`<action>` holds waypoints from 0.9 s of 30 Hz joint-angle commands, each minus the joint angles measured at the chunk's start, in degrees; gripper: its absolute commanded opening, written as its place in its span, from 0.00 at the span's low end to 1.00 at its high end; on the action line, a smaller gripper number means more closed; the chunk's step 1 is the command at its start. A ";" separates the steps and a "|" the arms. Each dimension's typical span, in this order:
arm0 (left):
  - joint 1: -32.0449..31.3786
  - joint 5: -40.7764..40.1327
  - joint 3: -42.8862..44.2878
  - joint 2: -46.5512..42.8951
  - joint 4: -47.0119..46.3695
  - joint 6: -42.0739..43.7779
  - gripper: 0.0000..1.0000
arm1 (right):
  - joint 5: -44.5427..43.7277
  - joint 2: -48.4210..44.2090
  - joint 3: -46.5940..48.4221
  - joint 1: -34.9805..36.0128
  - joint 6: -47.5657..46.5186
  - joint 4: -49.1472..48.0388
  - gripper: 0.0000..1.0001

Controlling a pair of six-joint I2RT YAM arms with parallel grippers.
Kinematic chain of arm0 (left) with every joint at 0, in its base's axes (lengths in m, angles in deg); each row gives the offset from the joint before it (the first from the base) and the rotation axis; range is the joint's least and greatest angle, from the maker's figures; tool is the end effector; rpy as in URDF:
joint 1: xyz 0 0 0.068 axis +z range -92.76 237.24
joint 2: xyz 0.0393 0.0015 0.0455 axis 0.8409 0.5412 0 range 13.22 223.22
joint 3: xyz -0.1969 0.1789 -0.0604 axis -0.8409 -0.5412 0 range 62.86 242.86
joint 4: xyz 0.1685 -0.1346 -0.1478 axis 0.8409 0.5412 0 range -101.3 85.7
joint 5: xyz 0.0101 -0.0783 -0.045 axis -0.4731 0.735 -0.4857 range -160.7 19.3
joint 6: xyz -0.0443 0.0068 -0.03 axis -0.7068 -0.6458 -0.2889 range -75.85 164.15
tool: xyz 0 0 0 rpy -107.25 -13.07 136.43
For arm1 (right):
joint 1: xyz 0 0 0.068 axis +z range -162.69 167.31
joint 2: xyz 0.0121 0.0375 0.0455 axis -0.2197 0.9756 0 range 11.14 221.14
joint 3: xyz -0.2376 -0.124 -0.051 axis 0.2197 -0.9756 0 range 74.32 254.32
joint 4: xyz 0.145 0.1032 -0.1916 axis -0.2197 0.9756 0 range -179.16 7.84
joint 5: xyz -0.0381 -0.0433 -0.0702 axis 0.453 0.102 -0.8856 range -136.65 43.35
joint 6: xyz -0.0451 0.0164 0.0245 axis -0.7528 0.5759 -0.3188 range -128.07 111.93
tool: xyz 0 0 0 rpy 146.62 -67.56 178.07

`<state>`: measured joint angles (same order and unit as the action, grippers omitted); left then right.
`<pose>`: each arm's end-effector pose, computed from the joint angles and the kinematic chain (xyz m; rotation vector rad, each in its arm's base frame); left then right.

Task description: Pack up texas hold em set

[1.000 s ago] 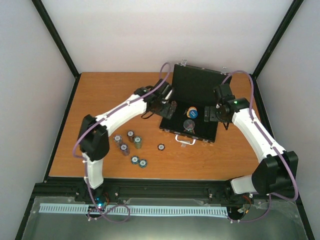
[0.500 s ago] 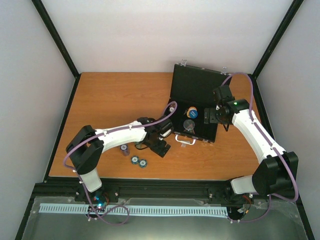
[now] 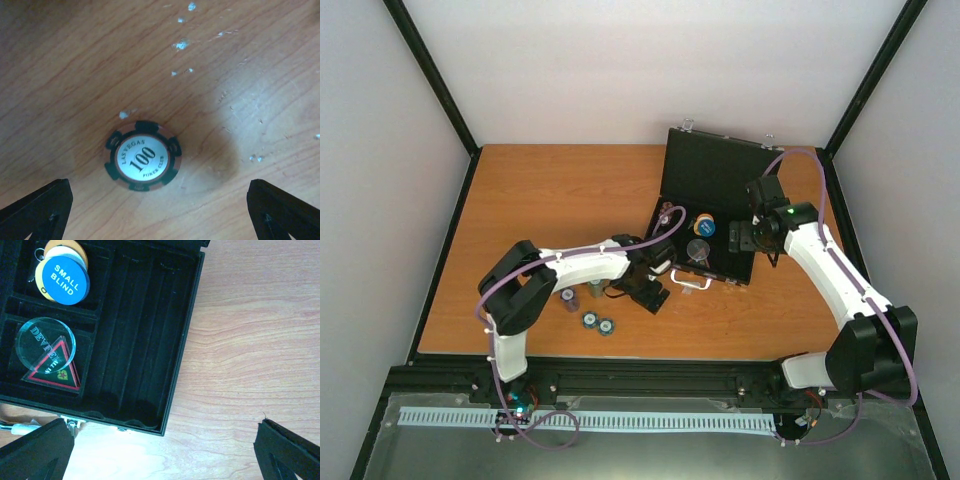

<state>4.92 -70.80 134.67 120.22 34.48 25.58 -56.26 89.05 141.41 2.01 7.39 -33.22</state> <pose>0.2136 -0.2762 0.1656 0.8732 2.8798 -0.1356 0.2528 0.0603 0.2844 0.0647 2.7060 -0.0748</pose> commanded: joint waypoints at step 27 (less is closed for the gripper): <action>-0.50 -2.98 3.51 6.58 -0.33 -2.21 0.52 | 0.01 -3.24 -3.55 -0.50 -0.18 -0.61 1.00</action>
<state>4.79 -73.29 137.40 124.72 34.52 24.12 -56.43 87.24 138.50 2.01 7.39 -33.35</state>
